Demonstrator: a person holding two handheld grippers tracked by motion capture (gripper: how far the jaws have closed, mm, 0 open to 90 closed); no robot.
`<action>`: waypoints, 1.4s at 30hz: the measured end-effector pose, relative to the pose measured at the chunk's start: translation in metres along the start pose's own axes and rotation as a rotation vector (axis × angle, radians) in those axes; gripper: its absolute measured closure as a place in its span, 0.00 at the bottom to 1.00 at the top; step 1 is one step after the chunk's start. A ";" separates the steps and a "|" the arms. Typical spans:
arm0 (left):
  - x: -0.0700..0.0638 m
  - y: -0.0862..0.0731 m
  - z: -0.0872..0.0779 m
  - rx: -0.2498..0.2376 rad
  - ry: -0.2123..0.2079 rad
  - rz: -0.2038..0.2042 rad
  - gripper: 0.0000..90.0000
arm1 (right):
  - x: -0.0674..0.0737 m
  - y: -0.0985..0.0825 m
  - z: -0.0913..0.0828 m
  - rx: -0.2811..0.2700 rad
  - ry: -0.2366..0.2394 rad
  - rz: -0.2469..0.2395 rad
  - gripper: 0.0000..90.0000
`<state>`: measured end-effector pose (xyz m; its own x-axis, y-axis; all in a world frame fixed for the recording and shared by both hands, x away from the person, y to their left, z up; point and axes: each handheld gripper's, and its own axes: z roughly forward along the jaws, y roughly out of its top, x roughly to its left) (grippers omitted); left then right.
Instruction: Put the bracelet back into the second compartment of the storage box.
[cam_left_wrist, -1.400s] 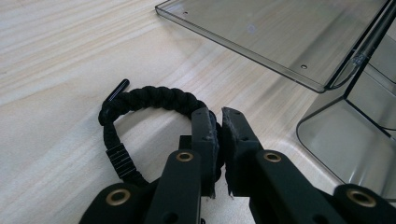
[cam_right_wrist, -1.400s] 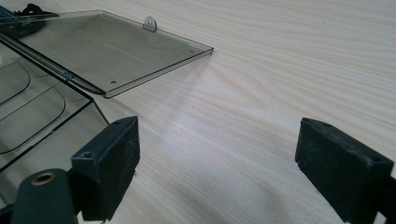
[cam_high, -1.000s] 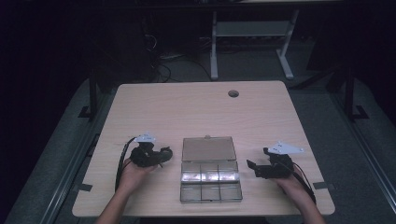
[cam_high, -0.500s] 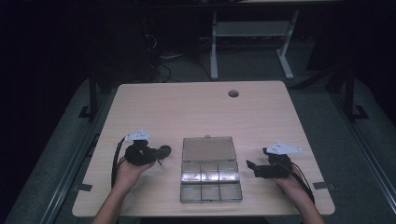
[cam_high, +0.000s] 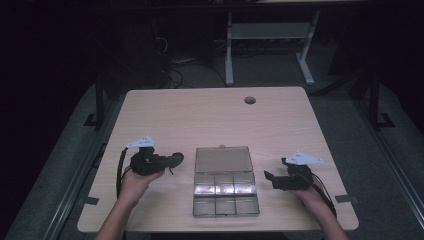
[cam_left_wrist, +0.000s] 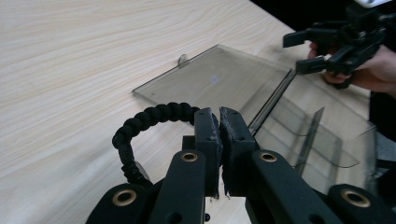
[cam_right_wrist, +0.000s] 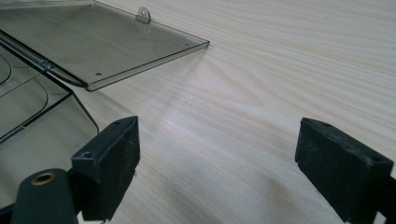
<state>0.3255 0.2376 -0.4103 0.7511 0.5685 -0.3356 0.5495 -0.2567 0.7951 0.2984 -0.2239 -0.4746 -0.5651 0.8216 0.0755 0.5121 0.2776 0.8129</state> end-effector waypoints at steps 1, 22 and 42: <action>-0.001 0.001 0.000 -0.001 -0.004 0.006 0.96 | 0.000 0.000 0.000 -0.002 -0.001 -0.002 0.15; -0.038 0.021 0.018 -0.027 -0.155 0.062 0.96 | -0.003 0.002 -0.004 -0.023 -0.006 0.007 0.15; -0.068 0.031 0.044 -0.015 -0.255 0.097 0.96 | -0.002 0.002 -0.005 -0.024 -0.002 0.007 0.15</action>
<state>0.3072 0.1564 -0.3849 0.8687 0.3264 -0.3727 0.4668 -0.2877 0.8362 0.2977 -0.2273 -0.4703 -0.5600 0.8246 0.0800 0.5004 0.2597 0.8259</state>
